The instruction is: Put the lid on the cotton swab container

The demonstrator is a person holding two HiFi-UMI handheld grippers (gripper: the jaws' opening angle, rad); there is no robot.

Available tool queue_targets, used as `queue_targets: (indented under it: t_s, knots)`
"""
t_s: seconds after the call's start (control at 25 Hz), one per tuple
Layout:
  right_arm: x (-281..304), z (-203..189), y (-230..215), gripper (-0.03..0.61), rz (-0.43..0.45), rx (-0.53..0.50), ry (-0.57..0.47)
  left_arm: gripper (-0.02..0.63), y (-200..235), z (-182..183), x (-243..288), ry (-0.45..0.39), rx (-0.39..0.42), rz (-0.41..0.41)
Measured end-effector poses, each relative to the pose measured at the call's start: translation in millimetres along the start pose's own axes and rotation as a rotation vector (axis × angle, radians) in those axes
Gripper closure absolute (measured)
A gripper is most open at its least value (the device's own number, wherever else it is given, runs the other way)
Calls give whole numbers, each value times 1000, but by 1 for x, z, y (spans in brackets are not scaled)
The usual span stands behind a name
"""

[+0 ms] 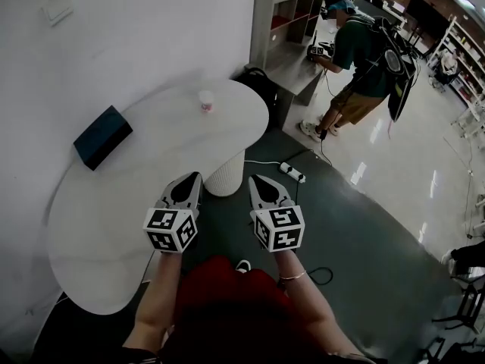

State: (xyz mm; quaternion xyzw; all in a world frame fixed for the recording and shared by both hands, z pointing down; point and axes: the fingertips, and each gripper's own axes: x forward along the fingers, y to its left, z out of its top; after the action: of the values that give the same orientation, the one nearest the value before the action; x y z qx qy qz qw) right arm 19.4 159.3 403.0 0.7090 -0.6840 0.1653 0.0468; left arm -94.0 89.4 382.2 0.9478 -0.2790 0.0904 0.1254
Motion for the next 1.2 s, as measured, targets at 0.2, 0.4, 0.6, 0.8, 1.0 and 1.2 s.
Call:
queue_targets:
  t_s: [0.2, 0.4, 0.6, 0.8, 1.0, 1.2]
  knots:
    - [24, 11, -3, 565, 45, -8, 0, 591, 16, 7, 17, 3, 2, 23]
    - [61, 14, -13, 565, 70, -24, 18, 589, 39, 7, 53, 19, 0, 29]
    - [106, 25, -29, 565, 83, -39, 26, 591, 62, 14, 101, 29, 2, 24]
    - [158, 27, -35, 565, 116, -42, 66, 590, 86, 16, 143, 54, -17, 17]
    - [202, 30, -33, 565, 136, -49, 102, 589, 108, 19, 173, 64, -54, 15]
    - [235, 33, -35, 564, 122, -70, 133, 589, 128, 25, 192, 54, -96, 3]
